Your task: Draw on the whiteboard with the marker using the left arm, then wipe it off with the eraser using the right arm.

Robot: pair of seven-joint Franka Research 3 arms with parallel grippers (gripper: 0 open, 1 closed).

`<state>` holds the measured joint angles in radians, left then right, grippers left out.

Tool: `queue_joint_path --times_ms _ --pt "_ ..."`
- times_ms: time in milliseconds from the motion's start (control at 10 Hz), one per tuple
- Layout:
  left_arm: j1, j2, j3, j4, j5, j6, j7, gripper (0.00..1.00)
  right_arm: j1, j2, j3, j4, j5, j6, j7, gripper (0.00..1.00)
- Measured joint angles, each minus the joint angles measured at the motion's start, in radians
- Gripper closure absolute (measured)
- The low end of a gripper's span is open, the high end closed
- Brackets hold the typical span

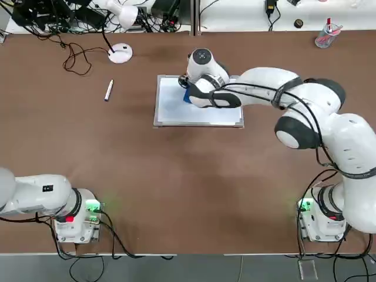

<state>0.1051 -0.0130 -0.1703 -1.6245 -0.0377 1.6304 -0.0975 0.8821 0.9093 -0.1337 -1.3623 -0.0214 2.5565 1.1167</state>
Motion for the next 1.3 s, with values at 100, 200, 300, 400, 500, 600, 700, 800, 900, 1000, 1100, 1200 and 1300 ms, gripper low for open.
queue_joint_path --times_ms 100,200,300,400,500,600,700,800,900,1000,1100,1200,1300 --pt "0.0 0.0 0.0 0.0 0.0 0.0 0.0 0.0 0.007 0.01 -0.001 0.016 -0.001 0.0 0.015 0.45" --pt "0.0 0.0 0.0 0.0 0.0 0.0 0.0 0.0 0.014 0.017 -0.002 0.027 -0.002 0.001 0.027 0.45" --pt "0.0 0.0 0.0 0.0 0.0 0.0 0.0 0.0 0.024 0.023 -0.003 0.036 -0.003 0.003 0.042 0.45" --pt "0.0 0.0 0.0 0.0 0.0 0.0 0.0 0.0 0.035 0.029 -0.004 0.045 -0.004 0.005 0.059 0.45" --pt "0.0 0.0 0.0 0.0 0.0 0.0 0.0 0.0 0.048 0.034 -0.004 0.053 -0.005 0.008 0.079 0.45" --pt "0.0 0.0 0.0 0.0 0.0 0.0 0.0 0.0 0.061 0.039 -0.006 0.06 -0.005 0.01 0.098 0.45" --pt "0.0 0.0 0.0 0.0 0.0 0.0 0.0 0.0 0.074 0.042 -0.007 0.064 -0.005 0.012 0.117 0.45" --pt "0.0 0.0 0.0 0.0 0.0 0.0 0.0 0.0 0.085 0.044 -0.008 0.067 -0.006 0.012 0.133 0.45" --pt "0.0 0.0 0.0 0.0 0.0 0.0 -0.001 0.0 0.094 0.044 -0.008 0.069 -0.006 0.012 0.144 0.45" --pt "0.0 0.001 0.0 0.0 0.0 0.0 -0.001 0.0 0.099 0.044 -0.008 0.071 -0.006 0.011 0.151 0.45" --pt "0.0 0.001 0.0 0.0 0.0 0.0 -0.002 0.0 0.099 0.042 -0.008 0.073 -0.006 0.002 0.152 0.45" --pt "-0.001 0.001 0.0 0.0 0.0 0.0 -0.002 0.0 0.096 0.037 -0.009 0.076 -0.005 -0.023 0.148 0.45" --pt "-0.001 0.001 0.0 0.0 0.0 0.0 -0.003 0.0 0.087 0.026 -0.01 0.081 -0.005 -0.071 0.132 0.45"
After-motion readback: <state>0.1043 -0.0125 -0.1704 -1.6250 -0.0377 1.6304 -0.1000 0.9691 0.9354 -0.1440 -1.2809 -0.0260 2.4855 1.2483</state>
